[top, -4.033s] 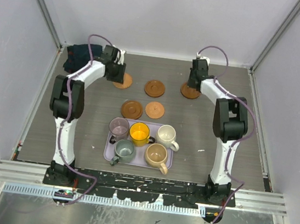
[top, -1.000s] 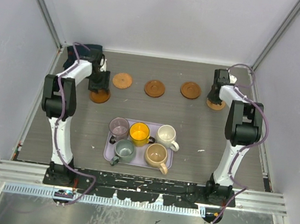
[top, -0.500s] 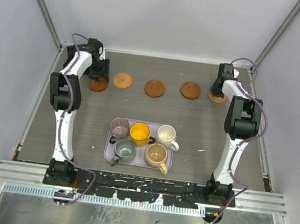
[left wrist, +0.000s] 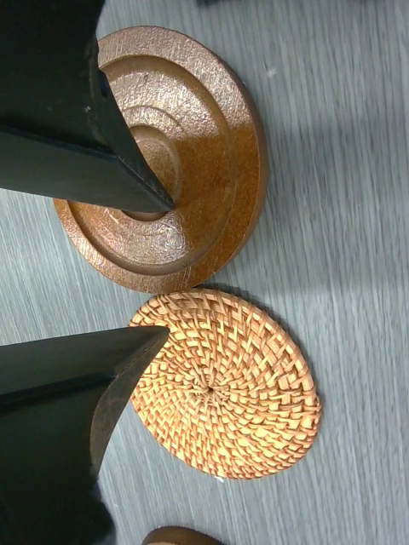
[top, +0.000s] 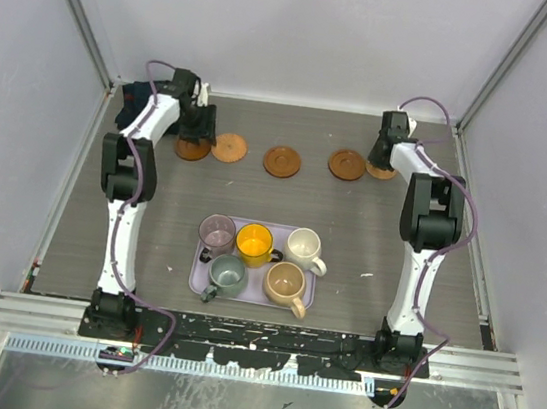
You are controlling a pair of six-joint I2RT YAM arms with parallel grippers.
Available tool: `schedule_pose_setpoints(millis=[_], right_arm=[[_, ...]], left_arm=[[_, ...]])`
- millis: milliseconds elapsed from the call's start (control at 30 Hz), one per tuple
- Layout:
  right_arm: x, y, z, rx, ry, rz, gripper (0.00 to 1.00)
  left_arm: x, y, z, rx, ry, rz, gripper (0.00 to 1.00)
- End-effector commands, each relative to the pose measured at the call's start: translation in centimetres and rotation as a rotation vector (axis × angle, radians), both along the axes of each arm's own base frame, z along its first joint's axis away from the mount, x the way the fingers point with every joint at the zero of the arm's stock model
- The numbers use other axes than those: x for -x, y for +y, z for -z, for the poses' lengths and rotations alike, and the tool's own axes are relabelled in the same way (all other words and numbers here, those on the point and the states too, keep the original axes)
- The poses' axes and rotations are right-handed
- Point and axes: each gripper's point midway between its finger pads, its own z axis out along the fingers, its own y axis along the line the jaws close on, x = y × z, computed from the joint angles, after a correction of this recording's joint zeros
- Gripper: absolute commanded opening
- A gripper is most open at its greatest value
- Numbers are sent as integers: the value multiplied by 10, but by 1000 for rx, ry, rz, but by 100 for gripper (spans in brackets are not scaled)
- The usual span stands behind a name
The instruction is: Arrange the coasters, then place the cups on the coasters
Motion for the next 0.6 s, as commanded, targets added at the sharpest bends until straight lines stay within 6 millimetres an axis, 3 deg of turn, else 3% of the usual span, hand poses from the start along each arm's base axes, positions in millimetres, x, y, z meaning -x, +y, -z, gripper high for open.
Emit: schedule_pose_setpoints(millis=[0, 300, 567], right_arm=[[49, 30, 60, -47, 224, -80, 4], [73, 49, 64, -31, 256, -113, 4], [93, 55, 67, -32, 276, -118, 4]], left_arm=[[18, -33, 24, 56, 68, 76, 57], [47, -57, 34, 68, 110, 104, 57], [71, -61, 43, 79, 147, 100, 57]])
